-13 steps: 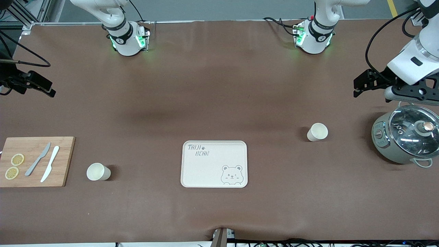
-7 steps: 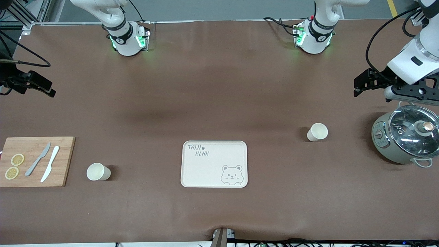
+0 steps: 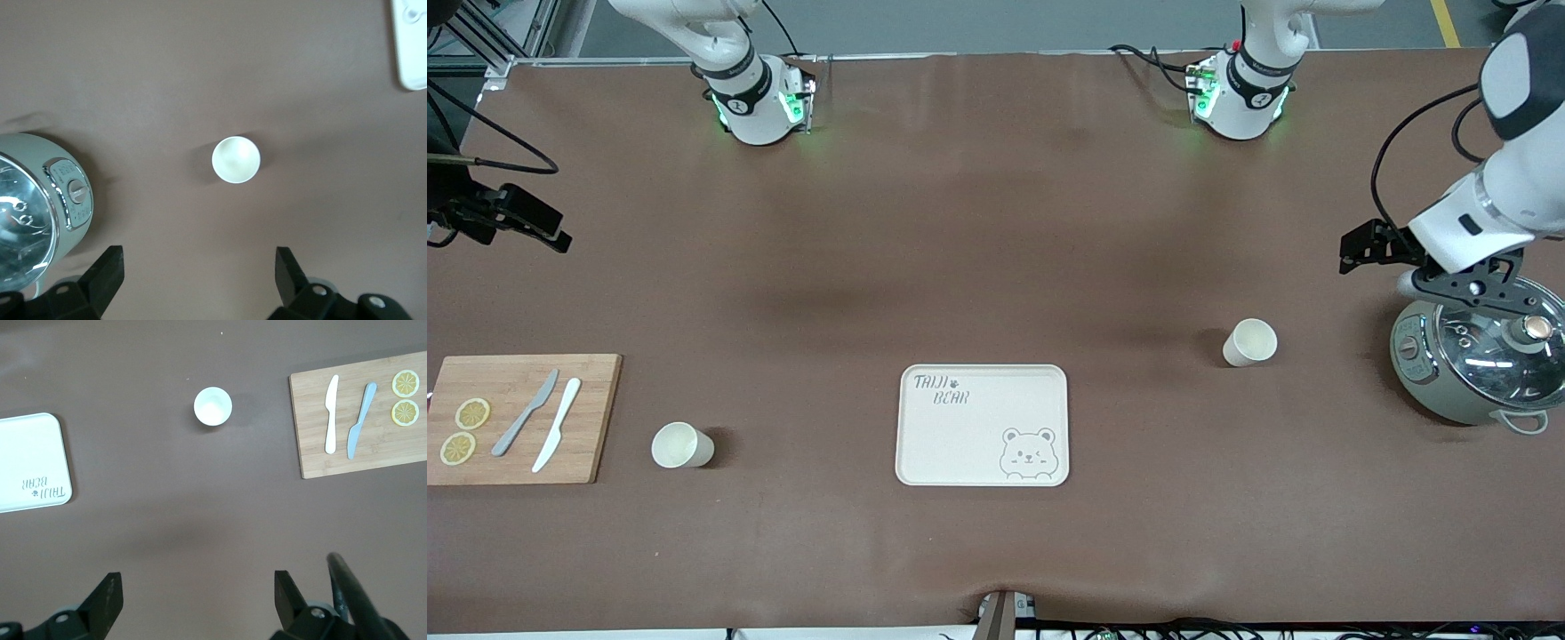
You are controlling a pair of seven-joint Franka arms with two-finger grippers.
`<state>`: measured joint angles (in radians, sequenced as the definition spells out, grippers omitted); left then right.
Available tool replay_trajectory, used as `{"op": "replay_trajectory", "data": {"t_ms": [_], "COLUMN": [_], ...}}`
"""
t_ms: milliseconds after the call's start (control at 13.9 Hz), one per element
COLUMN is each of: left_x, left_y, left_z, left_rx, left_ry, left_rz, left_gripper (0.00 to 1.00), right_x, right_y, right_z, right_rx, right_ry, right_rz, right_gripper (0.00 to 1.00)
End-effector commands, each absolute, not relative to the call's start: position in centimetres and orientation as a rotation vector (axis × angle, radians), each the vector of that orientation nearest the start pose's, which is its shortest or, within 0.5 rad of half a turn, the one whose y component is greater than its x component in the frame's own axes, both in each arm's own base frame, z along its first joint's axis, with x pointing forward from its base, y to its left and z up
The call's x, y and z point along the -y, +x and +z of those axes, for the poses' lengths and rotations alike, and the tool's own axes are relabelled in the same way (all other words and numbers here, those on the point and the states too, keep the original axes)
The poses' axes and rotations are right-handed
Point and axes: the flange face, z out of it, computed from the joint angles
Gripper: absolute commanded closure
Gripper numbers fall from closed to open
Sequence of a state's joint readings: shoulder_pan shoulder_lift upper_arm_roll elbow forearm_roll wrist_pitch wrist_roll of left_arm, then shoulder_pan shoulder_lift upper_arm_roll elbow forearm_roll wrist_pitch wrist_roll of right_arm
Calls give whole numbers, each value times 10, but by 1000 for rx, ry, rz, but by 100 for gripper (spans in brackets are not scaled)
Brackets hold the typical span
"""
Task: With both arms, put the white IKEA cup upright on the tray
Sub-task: 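Move the left gripper toward one cup while the right gripper reaches another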
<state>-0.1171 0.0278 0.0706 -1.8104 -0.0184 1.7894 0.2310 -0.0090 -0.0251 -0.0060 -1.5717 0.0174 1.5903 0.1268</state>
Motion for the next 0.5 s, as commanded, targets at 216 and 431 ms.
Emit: {"op": "replay_trajectory", "data": {"t_ms": [216,431], "left_x": [8,6], "left_y": [525,518], "left_z": [420,383], "left_rx": [-485,-475], "left_ry": [-3117,-3111], "left_rz": [-56,-106], "left_gripper": [0,0], "right_x": [7,11], "right_y": [562,577], "right_z": [630,608], "right_rx": [-183,-81], "right_ry": [-3149,-3156], "right_rz": [-96,-78], "right_gripper": [0,0]}}
